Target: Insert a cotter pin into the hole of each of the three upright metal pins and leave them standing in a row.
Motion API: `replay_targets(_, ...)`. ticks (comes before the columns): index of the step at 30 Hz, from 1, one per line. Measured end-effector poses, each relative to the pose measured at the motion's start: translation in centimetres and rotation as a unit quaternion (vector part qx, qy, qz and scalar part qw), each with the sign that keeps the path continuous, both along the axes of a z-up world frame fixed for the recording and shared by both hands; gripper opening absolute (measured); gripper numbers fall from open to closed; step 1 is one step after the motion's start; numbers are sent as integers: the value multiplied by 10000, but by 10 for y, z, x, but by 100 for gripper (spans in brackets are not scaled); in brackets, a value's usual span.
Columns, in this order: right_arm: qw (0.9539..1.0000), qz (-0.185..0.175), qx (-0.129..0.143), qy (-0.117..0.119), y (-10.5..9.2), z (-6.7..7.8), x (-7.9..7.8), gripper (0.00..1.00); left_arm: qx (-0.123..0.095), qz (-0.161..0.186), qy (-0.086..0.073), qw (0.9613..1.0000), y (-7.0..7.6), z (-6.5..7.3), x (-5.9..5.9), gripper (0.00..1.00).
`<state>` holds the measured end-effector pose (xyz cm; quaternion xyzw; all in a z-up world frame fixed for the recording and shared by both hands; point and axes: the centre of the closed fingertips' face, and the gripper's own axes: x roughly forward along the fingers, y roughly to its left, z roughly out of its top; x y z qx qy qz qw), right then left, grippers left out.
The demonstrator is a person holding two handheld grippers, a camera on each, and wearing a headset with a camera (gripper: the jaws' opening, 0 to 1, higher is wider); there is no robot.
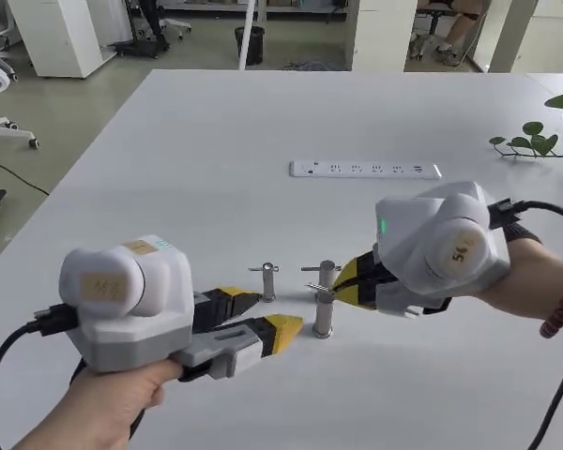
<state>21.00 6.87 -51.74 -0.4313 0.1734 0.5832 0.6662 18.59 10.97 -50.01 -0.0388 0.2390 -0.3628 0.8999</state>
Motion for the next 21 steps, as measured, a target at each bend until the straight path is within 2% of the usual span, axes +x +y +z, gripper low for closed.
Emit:
replay_targets(4, 9999, 127, 38, 7, 7, 0, -7, 0, -51, -27, 27, 10000, -2, 0, 0, 27)
replay_targets(13, 9986, 516, 67, -76, 22, 2, -26, 0, -366, -78, 278, 9989, -10, -1, -3, 17)
replay_targets(17, 9982, 586, 24, -141, 23, 3, -28, 0, -420, -47, 307, 9986, -11, 0, -3, 14)
replay_targets(21, 9978, 633, 38, -169, 25, 4, -29, 0, -561, -15, 414, 9976, -12, 0, -4, 10)
